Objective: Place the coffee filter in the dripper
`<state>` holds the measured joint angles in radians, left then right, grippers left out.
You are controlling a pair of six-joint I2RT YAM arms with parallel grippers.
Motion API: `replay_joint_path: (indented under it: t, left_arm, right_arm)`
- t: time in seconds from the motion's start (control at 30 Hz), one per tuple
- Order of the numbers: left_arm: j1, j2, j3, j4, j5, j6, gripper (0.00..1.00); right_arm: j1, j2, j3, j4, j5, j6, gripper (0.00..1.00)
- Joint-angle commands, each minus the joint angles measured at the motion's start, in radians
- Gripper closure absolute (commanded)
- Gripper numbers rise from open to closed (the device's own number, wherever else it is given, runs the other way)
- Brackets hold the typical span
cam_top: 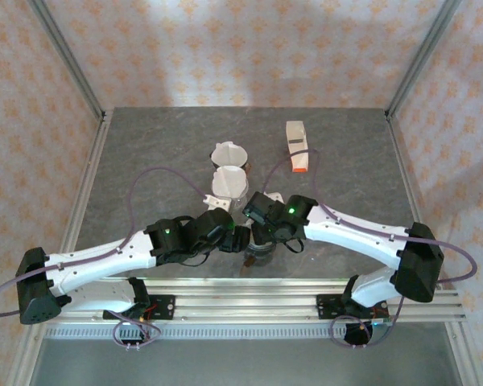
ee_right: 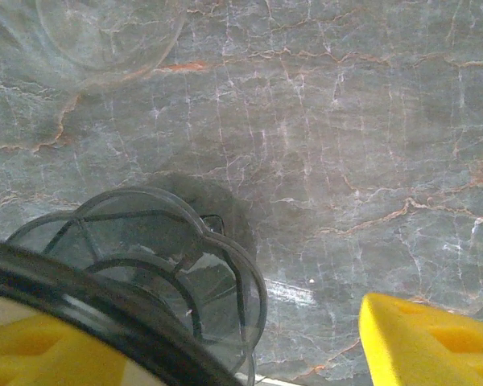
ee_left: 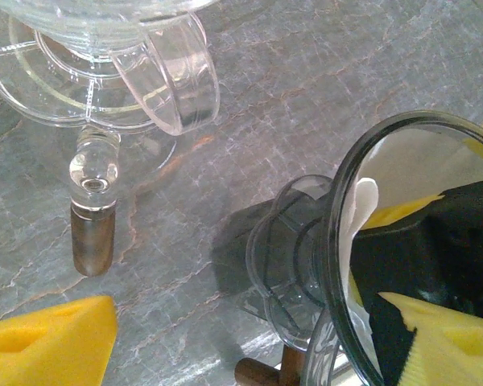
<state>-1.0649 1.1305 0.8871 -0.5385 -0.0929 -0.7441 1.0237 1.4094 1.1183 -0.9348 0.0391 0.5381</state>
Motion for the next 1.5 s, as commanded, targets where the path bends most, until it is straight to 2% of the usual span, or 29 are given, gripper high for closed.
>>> replay_joint_path:
  t: [0.0,0.23,0.53,1.13,1.47]
  left_arm:
    - [0.007,0.003,-0.017,0.000,-0.001,-0.015,0.17]
    - [0.006,0.000,-0.014,0.001,-0.001,-0.017,0.17]
    - [0.007,0.003,-0.014,-0.001,-0.009,-0.014,0.18]
    - [0.009,-0.006,-0.018,0.000,-0.003,-0.021,0.18]
    - [0.011,-0.054,0.008,-0.015,-0.013,-0.026,0.08]
  right_arm:
    - [0.007,-0.042,-0.022,0.022,0.070,0.009,0.26]
    - [0.011,-0.142,0.005,-0.020,0.107,0.029,0.26]
    - [0.027,-0.248,-0.069,-0.054,0.117,0.085,0.26]
    - [0.033,-0.321,-0.055,0.000,0.135,0.076,0.26]
    - [0.039,-0.366,-0.074,0.013,0.112,0.085,0.26]
